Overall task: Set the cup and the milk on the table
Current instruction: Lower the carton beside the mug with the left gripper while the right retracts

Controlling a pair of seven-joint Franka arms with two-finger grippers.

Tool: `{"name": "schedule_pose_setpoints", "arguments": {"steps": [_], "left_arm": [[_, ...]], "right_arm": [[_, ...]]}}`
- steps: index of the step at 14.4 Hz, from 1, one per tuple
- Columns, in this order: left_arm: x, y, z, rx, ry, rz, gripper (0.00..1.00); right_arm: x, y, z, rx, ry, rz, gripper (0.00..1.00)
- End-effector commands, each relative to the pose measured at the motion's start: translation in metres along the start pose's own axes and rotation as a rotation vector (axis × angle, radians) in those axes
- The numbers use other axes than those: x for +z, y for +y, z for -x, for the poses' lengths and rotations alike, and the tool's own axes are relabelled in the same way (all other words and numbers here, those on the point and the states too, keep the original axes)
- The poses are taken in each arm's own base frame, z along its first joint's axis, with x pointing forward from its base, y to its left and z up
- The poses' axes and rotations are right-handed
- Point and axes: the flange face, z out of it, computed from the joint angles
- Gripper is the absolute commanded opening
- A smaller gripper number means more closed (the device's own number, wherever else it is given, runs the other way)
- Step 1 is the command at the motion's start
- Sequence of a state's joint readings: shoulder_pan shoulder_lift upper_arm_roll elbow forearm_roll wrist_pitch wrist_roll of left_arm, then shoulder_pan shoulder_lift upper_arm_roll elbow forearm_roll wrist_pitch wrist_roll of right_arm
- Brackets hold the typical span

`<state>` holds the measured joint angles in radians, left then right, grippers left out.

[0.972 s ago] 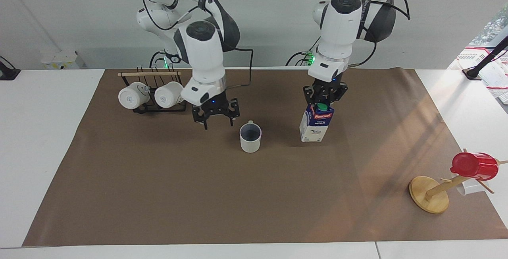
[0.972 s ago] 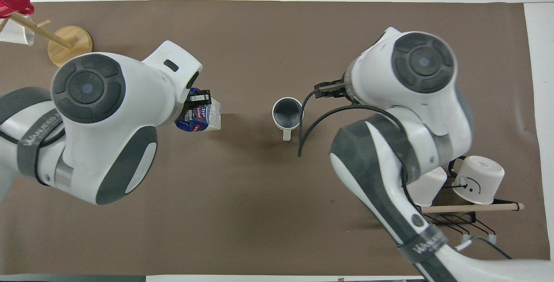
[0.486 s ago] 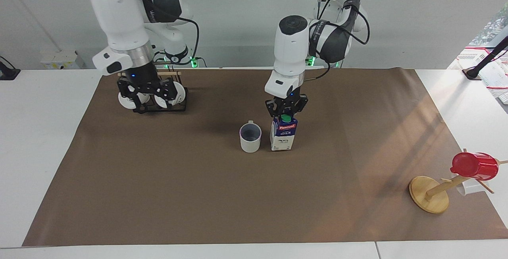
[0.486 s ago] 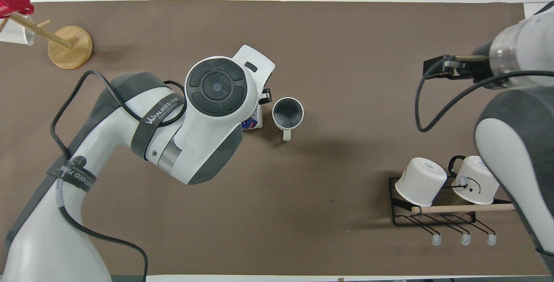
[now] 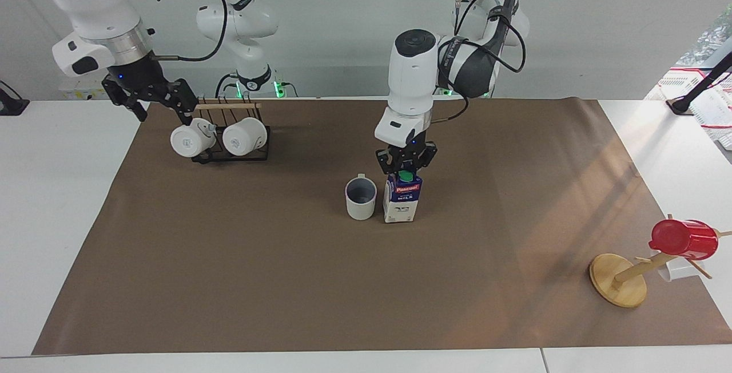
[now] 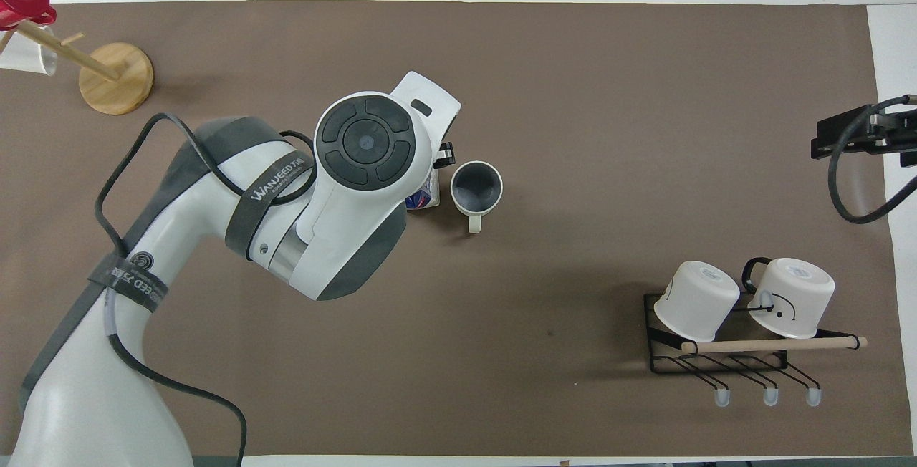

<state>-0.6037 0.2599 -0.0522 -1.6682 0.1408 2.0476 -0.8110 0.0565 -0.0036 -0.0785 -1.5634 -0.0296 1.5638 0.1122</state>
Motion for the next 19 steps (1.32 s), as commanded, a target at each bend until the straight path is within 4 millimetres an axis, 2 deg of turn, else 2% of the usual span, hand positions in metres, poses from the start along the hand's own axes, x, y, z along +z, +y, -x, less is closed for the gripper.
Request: {"name": "schedule_pose_setpoints", "arguments": {"steps": [1, 6, 7, 8, 9, 12, 16, 19], "left_arm": [[0.007, 0.002, 0.008, 0.013, 0.009, -0.031, 0.00], [0.009, 0.002, 0.011, 0.019, 0.006, -0.034, 0.00], [0.009, 0.003, 0.012, 0.022, 0.007, -0.031, 0.25], [0.009, 0.003, 0.012, 0.025, 0.010, -0.028, 0.64], [0.009, 0.003, 0.011, 0.030, 0.012, -0.026, 1.00], [-0.003, 0.001, 0.009, 0.025, 0.023, -0.016, 1.00], [-0.055, -0.022, 0.010, 0.003, 0.048, -0.006, 1.00], [-0.088, -0.079, 0.003, -0.017, 0.036, -0.026, 1.00]], "right_arm": [[0.000, -0.002, -0.002, -0.027, -0.011, 0.002, 1.00], [0.000, -0.003, -0.001, -0.096, -0.027, -0.001, 1.00], [0.000, -0.004, -0.001, -0.108, -0.027, -0.001, 1.00], [-0.002, -0.007, -0.001, -0.112, -0.024, -0.001, 1.00], [0.000, -0.008, -0.001, -0.114, -0.027, -0.001, 1.00], [0.000, -0.011, 0.000, -0.119, -0.022, -0.001, 1.00], [0.003, -0.012, 0.001, -0.114, -0.022, -0.003, 1.00], [0.007, -0.008, 0.004, -0.107, -0.033, -0.004, 1.00]]}}
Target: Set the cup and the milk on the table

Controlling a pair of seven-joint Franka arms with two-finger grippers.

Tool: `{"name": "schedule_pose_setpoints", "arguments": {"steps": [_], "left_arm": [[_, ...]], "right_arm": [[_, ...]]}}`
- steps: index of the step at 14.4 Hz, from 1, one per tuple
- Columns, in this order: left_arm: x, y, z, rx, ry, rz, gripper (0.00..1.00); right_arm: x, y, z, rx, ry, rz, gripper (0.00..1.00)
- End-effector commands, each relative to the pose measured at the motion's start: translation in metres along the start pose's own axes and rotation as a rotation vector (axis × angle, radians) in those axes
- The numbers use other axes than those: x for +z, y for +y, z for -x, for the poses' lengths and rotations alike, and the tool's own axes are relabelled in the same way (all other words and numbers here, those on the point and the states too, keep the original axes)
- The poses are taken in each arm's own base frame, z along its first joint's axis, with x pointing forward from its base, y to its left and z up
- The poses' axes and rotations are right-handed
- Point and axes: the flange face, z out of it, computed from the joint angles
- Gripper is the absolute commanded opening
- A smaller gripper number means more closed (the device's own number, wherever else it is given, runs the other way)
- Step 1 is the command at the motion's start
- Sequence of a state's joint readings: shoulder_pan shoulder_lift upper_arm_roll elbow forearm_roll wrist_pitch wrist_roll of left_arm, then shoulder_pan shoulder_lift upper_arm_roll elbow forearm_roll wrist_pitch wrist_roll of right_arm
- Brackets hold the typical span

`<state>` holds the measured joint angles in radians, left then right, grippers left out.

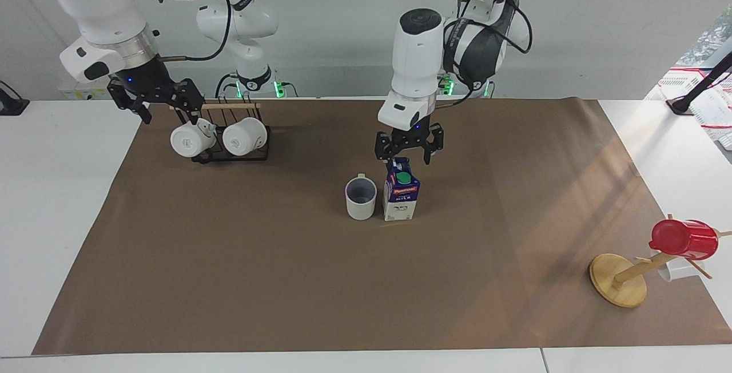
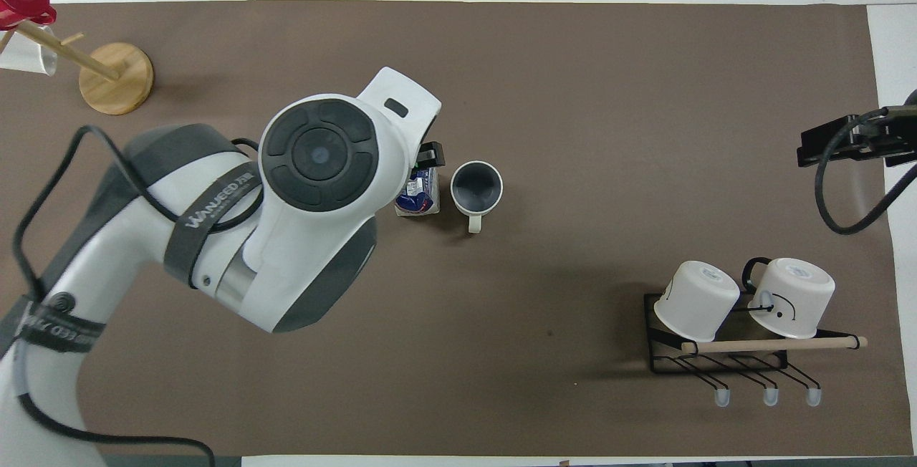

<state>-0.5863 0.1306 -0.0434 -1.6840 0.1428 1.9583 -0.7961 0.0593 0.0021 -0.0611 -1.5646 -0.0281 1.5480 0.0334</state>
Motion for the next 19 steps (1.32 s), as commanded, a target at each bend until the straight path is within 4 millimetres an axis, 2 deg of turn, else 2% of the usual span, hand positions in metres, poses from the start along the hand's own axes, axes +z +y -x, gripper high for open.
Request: {"name": "schedule_pose_setpoints", "arguments": {"steps": [1, 4, 7, 10, 12, 16, 19], "left_arm": [[-0.024, -0.064, -0.004, -0.002, -0.005, -0.017, 1.00], [-0.025, -0.120, -0.025, 0.028, -0.038, 0.003, 1.00], [-0.027, -0.185, -0.053, 0.098, -0.077, 0.009, 1.00], [-0.039, -0.248, -0.069, 0.158, -0.135, 0.000, 1.00], [-0.060, -0.291, -0.084, 0.192, -0.144, 0.018, 1.00], [-0.096, -0.343, -0.105, 0.167, -0.156, 0.027, 1.00], [-0.104, -0.347, -0.110, 0.155, -0.206, 0.046, 1.00]], "right_arm": [[0.002, 0.003, 0.003, -0.012, -0.014, -0.005, 1.00], [0.003, 0.004, 0.004, -0.009, -0.018, -0.005, 1.00], [0.003, 0.004, 0.003, -0.011, -0.017, -0.005, 1.00], [0.003, 0.005, 0.003, -0.009, -0.017, -0.005, 1.00], [0.003, 0.005, 0.004, -0.008, -0.018, -0.005, 1.00], [0.003, 0.005, 0.004, -0.008, -0.019, -0.005, 1.00], [0.003, 0.005, 0.004, -0.008, -0.019, -0.005, 1.00]]}}
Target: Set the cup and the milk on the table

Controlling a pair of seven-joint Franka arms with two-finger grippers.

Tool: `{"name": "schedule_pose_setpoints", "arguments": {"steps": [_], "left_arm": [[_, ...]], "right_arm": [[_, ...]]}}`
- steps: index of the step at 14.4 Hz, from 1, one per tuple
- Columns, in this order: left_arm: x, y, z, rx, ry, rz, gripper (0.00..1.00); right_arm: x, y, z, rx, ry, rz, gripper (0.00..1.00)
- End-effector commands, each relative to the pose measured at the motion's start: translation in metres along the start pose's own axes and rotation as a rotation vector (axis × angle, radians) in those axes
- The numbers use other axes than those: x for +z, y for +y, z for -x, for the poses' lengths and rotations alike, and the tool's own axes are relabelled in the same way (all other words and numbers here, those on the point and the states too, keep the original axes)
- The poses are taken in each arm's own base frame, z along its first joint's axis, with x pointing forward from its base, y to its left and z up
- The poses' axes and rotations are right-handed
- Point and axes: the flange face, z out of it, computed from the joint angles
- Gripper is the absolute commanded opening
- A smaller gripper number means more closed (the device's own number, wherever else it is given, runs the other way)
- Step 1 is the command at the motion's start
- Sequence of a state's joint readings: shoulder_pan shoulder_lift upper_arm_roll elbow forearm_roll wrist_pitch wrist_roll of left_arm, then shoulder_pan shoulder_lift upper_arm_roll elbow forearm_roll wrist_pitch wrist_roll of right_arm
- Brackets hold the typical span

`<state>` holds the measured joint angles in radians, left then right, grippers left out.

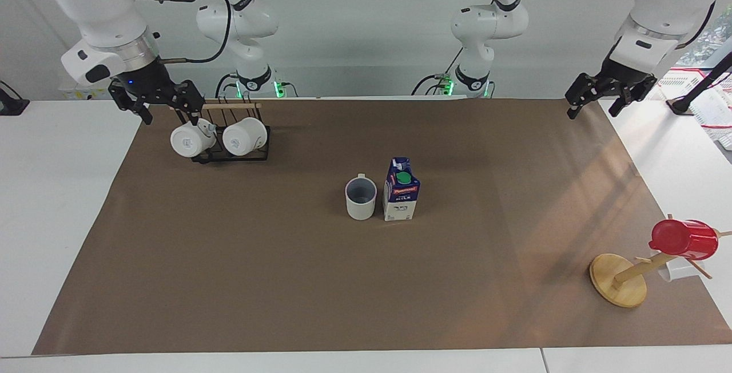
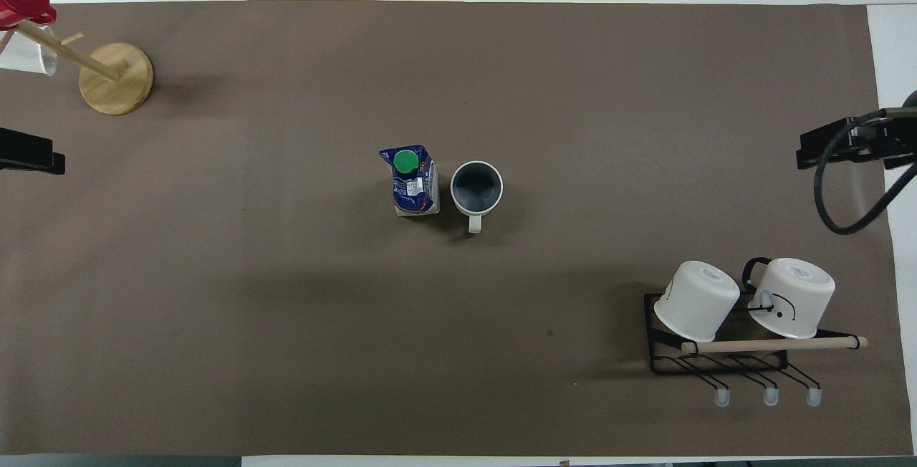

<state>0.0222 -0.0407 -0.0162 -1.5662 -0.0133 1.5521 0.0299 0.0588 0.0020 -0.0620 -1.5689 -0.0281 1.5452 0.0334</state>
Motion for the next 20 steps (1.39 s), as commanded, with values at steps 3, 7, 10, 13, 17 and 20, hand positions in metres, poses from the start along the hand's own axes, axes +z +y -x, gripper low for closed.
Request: {"name": "schedule_pose_setpoints", "arguments": {"steps": [3, 7, 10, 13, 17, 20], "left_arm": [[-0.002, 0.003, -0.007, 0.017, -0.044, 0.029, 1.00], [0.007, 0.007, -0.005, 0.016, -0.041, 0.031, 1.00], [0.008, 0.006, -0.003, 0.009, -0.049, 0.031, 1.00], [0.011, 0.011, 0.000, 0.014, -0.058, 0.031, 1.00], [0.013, 0.016, 0.002, 0.018, -0.062, 0.029, 1.00], [0.014, 0.017, 0.001, 0.015, -0.059, 0.028, 1.00]], "right_arm": [[0.001, 0.004, 0.003, -0.009, -0.011, -0.005, 1.00], [0.001, 0.004, 0.003, -0.009, -0.011, -0.005, 1.00], [0.001, 0.004, 0.003, -0.009, -0.011, -0.005, 1.00], [0.001, 0.004, 0.003, -0.009, -0.011, -0.005, 1.00], [0.001, 0.004, 0.003, -0.009, -0.011, -0.005, 1.00], [0.001, 0.004, 0.003, -0.009, -0.011, -0.005, 1.00]]}}
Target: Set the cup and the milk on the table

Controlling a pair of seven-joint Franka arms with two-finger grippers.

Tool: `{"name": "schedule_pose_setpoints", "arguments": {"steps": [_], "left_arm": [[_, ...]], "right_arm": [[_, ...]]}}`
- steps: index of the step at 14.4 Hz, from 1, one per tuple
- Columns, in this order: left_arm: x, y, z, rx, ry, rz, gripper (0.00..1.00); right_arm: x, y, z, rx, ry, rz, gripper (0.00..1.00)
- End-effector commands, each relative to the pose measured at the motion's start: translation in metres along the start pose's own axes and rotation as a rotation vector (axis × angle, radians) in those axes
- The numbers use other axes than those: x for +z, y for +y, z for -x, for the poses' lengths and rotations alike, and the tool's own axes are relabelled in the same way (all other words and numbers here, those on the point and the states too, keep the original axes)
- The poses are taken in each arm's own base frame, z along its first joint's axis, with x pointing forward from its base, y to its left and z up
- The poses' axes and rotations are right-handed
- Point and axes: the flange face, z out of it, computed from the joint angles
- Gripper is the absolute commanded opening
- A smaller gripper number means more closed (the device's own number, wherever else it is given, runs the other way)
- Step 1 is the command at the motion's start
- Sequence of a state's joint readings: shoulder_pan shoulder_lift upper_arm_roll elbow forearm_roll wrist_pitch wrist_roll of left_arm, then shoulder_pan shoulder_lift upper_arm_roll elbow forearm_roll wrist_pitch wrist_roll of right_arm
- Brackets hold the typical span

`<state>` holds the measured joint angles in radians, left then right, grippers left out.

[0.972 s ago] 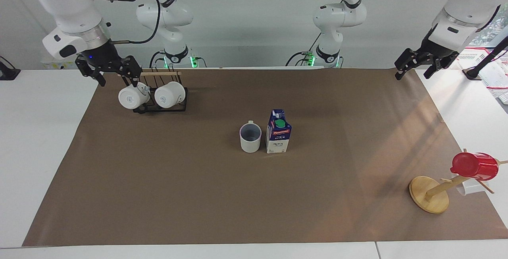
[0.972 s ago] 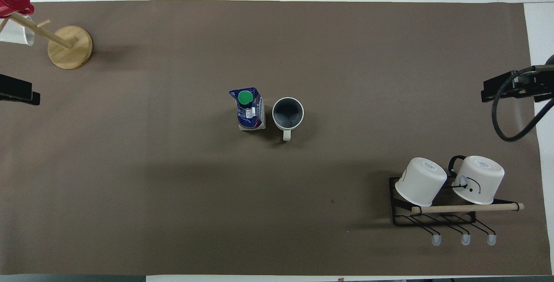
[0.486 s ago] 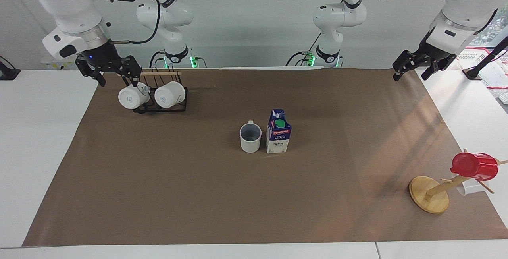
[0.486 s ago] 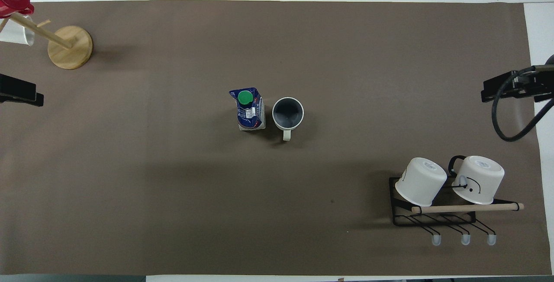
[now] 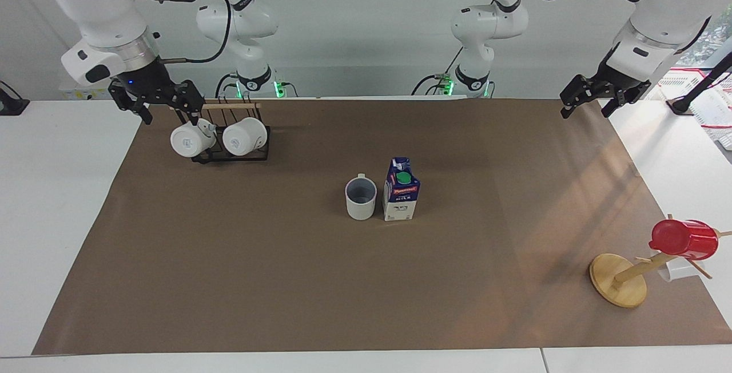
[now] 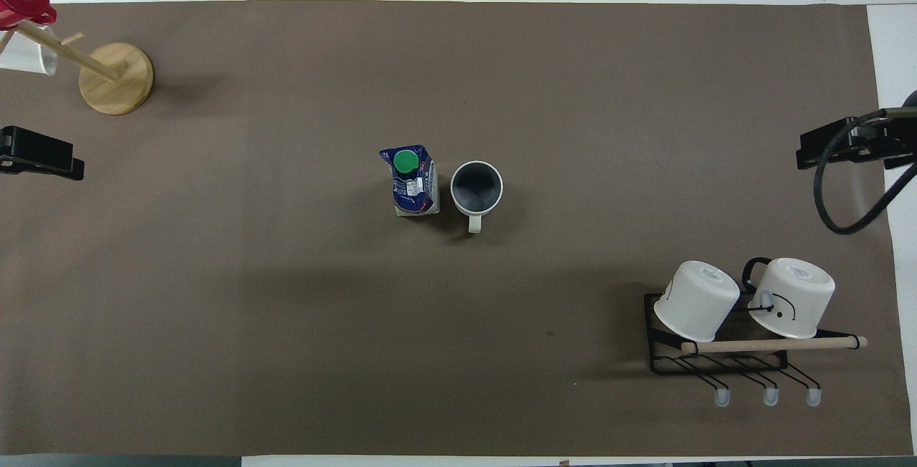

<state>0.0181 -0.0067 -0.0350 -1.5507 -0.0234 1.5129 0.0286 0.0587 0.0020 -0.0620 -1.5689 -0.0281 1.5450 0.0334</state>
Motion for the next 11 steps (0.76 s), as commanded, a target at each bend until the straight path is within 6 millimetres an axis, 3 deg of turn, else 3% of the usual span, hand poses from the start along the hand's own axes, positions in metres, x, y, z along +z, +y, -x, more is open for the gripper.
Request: {"name": "schedule_pose_setpoints", "arguments": {"steps": [1, 11], "left_arm": [[-0.0013, 0.0046, 0.0074, -0.003, 0.001, 0.014, 1.00], [-0.0017, -0.0027, 0.0088, -0.014, -0.004, 0.014, 1.00]], "right_arm": [[0.0005, 0.0037, 0.0032, -0.009, -0.011, -0.005, 1.00], [0.0012, 0.0037, 0.0032, -0.014, -0.013, -0.005, 1.00]]}}
